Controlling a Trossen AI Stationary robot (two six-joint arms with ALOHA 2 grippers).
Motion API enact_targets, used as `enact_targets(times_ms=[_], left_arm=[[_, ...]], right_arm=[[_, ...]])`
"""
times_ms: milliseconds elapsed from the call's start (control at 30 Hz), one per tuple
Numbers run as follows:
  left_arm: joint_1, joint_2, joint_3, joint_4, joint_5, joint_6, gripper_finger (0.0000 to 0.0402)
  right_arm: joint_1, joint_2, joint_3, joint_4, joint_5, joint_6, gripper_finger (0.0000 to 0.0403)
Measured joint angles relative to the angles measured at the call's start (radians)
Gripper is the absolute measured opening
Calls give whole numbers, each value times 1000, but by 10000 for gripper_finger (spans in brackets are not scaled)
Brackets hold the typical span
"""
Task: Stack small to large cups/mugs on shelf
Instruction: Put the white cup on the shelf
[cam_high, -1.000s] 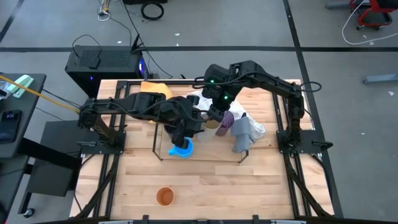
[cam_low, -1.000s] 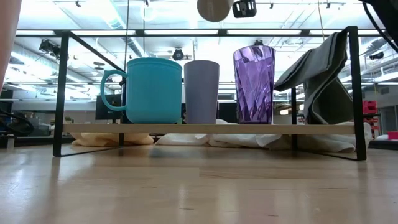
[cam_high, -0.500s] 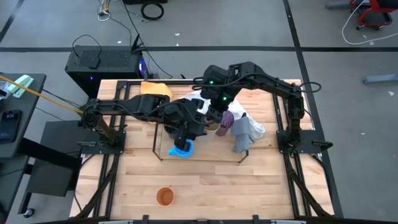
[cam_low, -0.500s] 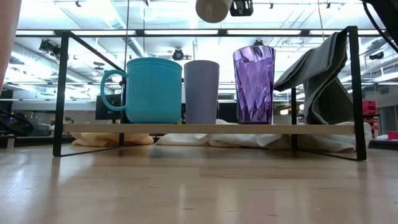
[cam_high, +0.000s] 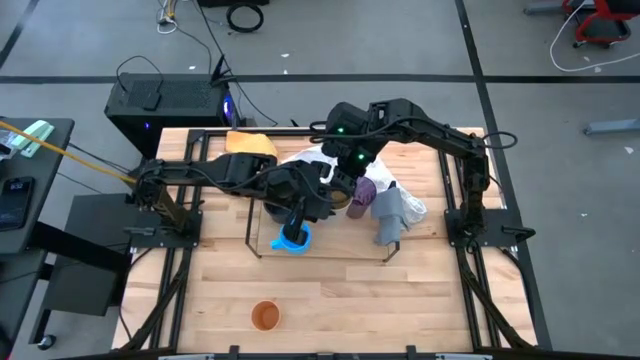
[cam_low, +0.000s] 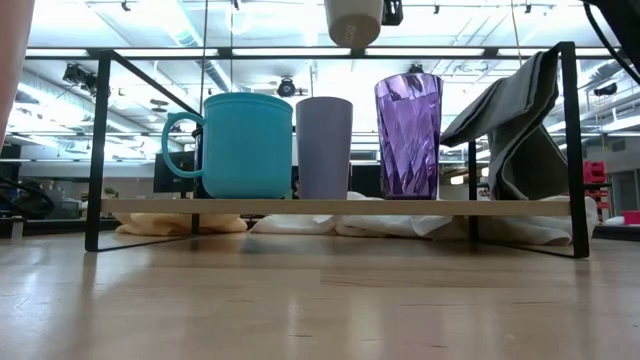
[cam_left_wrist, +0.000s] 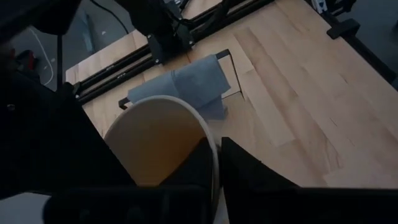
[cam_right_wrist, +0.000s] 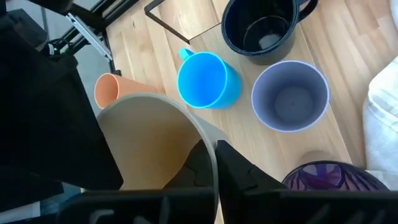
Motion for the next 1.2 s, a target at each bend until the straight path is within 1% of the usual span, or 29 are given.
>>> enact_targets(times_ms=[67,133,200,400,500,567,667,867,1000,1100,1200], left_arm=[[0,0,0,-2,-8,2,21],[0,0,0,-8,-18,4,19],[0,0,-1,-19,-29,4,11],[-1,0,-2,-26,-68,19,10],[3,0,-1,-17,-73,20,10],[2,0,-1,-20,-81,20,10],[2,-1,-1,-21,-80,28,10],[5,-1,-1,-30,-83,21,10],[-1,-2,-1,-50,-50,-17,10],[-13,-2,0,-61,-45,-76,10],[-24,3,1,-57,-40,-176,10]], right_arm=[[0,0,0,4,14,-6,2],[-1,-1,1,19,23,-20,16],[-2,-6,7,41,23,-24,45],[-20,-19,28,59,8,-16,154],[-36,-38,28,66,2,0,188],[-38,-49,30,70,-7,3,201],[-39,-60,29,74,-2,7,210],[-86,-112,28,59,17,7,209],[-172,-192,27,57,39,2,208],[-251,-271,27,57,90,-6,208],[-322,-346,27,57,154,-16,208]])
